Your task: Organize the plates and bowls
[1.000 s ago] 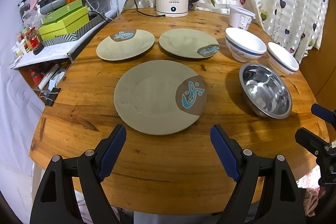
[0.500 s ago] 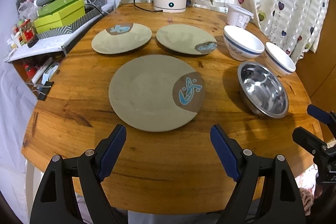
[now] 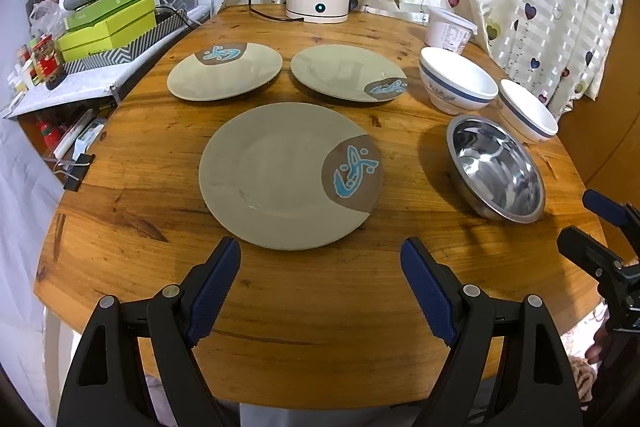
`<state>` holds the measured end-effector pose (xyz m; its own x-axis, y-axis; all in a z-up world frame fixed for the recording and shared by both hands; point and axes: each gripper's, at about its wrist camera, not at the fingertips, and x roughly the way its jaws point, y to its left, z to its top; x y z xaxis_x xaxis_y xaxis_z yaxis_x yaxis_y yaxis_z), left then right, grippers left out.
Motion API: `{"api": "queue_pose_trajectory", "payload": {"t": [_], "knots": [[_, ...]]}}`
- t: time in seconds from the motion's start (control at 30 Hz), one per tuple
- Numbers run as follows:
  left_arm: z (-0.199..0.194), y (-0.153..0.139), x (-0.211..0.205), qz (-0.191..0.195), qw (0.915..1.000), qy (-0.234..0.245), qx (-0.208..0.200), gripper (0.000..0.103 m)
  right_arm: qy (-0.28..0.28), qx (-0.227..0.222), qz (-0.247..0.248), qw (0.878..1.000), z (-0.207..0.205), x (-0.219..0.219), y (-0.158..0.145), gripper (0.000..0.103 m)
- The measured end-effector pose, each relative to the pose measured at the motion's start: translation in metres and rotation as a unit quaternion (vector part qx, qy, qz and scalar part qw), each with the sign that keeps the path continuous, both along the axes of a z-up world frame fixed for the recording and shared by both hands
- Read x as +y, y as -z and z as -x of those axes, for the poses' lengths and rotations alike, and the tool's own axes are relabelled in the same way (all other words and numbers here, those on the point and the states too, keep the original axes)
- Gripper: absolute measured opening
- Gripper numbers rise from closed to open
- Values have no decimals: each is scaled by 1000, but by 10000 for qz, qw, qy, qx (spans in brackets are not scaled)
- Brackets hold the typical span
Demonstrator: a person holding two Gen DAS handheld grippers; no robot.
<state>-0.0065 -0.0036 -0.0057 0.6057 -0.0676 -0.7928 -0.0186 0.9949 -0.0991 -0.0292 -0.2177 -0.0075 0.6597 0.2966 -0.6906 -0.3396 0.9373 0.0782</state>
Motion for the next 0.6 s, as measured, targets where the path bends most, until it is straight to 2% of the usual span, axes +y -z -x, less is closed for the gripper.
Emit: {"api": "queue_pose_trajectory", "payload": {"t": [0.23,0.6], "knots": [[0,-3,-1,-10,10000,33,-49,83,-47,94,-129,9999,0,1,-1,103],[-2,-7,0,-23,9998,8,-178,83,-36,41,-46,10000,-2,2,-5,103]]}}
